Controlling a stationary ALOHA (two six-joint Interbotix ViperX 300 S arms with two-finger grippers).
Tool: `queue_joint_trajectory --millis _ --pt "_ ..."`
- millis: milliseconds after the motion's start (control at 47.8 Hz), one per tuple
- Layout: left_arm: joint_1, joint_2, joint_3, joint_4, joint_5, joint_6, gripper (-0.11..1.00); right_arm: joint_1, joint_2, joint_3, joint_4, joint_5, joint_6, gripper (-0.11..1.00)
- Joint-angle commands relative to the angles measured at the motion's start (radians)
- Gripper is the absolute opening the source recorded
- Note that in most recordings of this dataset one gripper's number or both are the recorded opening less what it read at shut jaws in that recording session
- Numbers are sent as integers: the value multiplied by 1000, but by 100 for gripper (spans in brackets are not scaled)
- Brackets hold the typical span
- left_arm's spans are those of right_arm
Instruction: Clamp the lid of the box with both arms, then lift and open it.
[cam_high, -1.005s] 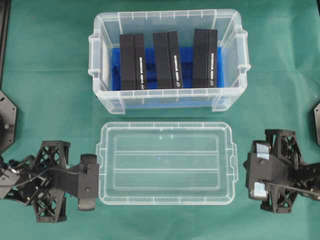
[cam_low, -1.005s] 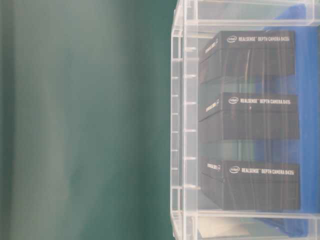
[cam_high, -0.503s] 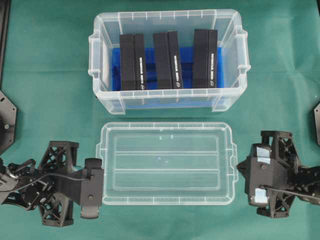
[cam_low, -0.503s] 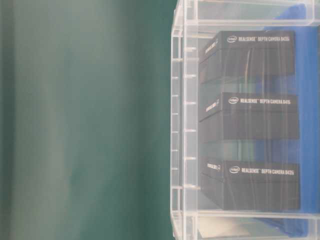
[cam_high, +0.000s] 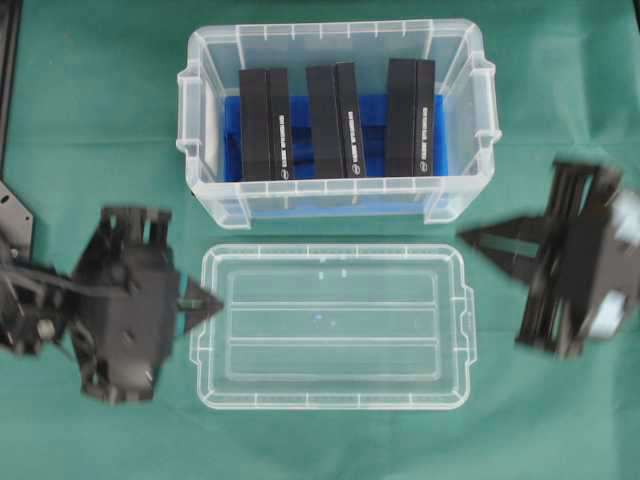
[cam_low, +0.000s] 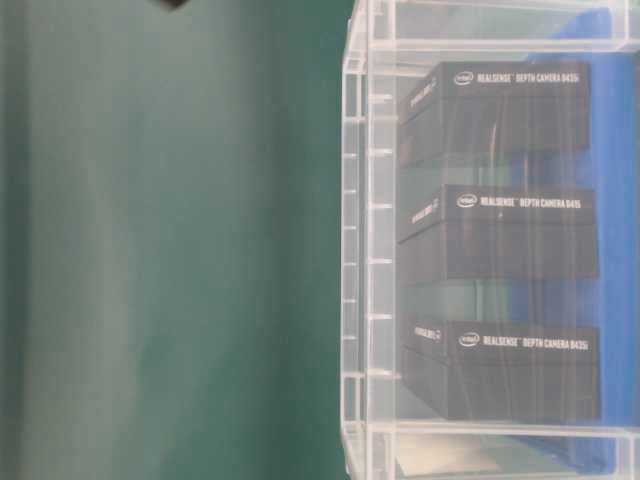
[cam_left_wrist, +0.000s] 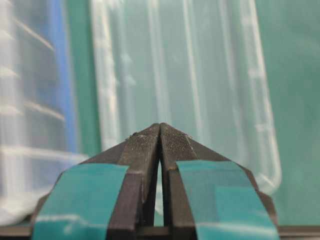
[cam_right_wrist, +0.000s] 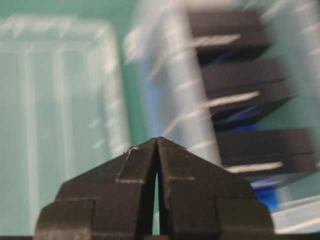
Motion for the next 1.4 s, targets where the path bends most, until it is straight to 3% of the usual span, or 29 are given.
queue_joint_trajectory --millis 0,168,419,712,1152,1382 --pt "44 -55 -6 6 -52 29 1 -48 -54 2 -49 -20 2 0" --pt "155 -150 54 5 -166 78 1 -163 -132 31 -114 -78 0 0" --pt "330 -285 126 6 -261 86 1 -325 -210 89 -201 -126 -2 0" --pt "497 -342 212 5 -388 89 1 -497 -250 164 -222 -256 0 0" --pt "569 -351 333 -2 -543 86 1 -689 -268 301 -216 -491 52 0" --pt "584 -351 348 -2 -568 84 1 -712 -287 322 -216 -537 61 0"
